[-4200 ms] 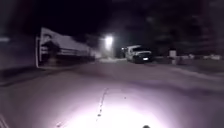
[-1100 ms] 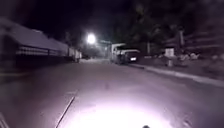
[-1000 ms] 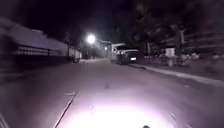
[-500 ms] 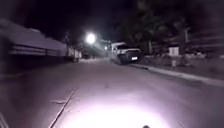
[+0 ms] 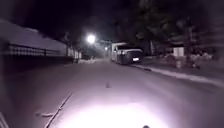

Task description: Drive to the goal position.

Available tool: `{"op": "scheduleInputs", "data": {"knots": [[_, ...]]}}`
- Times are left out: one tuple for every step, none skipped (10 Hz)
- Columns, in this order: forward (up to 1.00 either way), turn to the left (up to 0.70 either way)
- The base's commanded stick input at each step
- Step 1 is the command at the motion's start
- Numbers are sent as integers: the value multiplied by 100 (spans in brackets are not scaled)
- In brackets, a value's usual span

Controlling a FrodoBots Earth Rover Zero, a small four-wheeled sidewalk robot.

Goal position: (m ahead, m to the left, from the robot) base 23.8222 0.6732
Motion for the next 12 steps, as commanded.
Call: {"op": "scheduleInputs", "data": {"knots": [[70,0],[70,0],[70,0],[70,0],[70,0],[70,0],[70,0],[70,0],[70,0],[70,0],[70,0],[70,0]]}}
